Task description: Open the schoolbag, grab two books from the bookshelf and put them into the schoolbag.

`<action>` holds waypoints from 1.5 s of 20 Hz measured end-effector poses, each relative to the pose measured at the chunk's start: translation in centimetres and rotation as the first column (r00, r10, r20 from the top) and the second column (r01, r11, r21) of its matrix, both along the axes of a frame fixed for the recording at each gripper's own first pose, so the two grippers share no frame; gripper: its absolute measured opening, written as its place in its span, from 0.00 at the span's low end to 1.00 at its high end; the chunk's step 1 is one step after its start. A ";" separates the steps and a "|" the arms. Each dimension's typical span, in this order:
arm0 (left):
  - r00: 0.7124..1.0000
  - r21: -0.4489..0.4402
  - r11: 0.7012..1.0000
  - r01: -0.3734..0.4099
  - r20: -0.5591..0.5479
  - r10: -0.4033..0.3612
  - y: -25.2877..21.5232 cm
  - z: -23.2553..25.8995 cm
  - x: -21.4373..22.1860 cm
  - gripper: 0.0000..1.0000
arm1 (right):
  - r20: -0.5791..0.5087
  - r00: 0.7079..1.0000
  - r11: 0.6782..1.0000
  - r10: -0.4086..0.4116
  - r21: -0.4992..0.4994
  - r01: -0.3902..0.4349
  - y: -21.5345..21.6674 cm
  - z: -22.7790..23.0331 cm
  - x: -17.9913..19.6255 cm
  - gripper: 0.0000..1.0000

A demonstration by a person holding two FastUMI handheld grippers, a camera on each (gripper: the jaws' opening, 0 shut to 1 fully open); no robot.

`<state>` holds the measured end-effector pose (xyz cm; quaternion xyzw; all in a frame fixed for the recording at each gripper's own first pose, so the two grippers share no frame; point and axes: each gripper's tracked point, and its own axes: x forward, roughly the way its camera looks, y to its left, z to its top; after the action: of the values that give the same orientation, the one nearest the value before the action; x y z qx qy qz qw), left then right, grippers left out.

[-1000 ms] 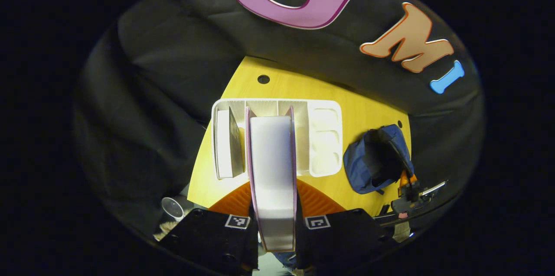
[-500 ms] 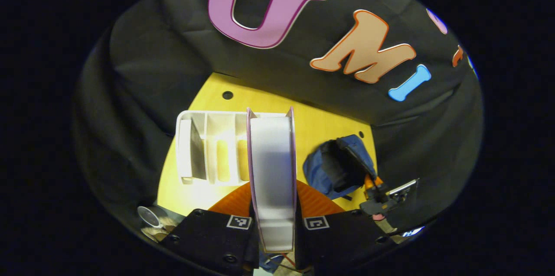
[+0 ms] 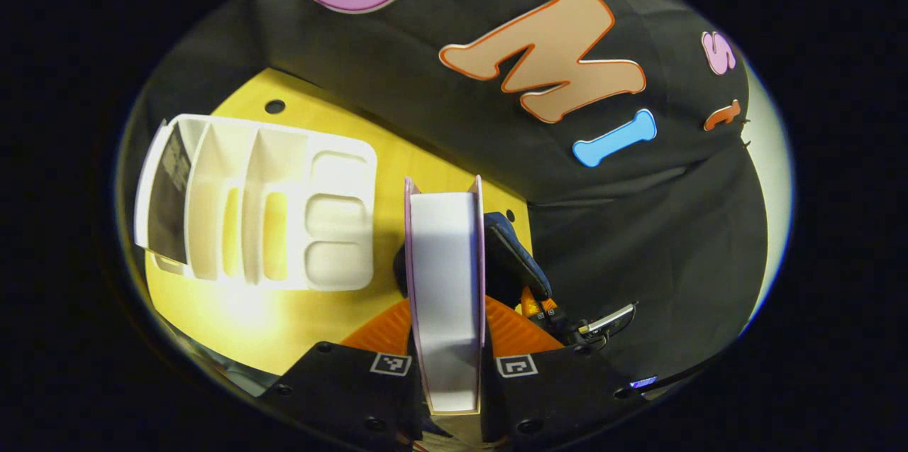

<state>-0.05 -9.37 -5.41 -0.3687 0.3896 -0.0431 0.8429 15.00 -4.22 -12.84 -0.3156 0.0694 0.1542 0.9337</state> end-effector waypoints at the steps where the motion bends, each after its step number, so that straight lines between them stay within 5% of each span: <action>1: 1.000 -0.036 0.999 -0.001 0.002 0.001 -1.0 -1.1 0.4 0.29 | -0.001 1.000 1.000 -0.001 0.010 0.001 0.1 0.1 0.1 0.05; 9: 1.000 -0.201 0.980 -0.009 0.010 0.011 -7.5 -10.5 5.8 0.29 | -0.003 1.000 0.999 0.018 0.037 -0.018 0.7 0.8 0.5 0.05; 23: 0.999 -0.319 0.947 0.033 0.035 -0.023 -16.0 -21.0 13.7 0.29 | 0.018 0.999 0.997 0.026 0.078 -0.028 2.1 1.6 -0.3 0.05; 30: 0.997 -0.327 0.942 0.072 0.035 -0.064 -16.9 -22.1 14.4 0.33 | 0.007 1.000 0.995 0.006 0.096 -0.007 1.8 1.5 -0.3 0.04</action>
<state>14.36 -26.26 -27.49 -0.4896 0.3792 -0.1408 0.7724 14.73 -2.41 -11.29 -0.2710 0.0575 0.1595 0.9475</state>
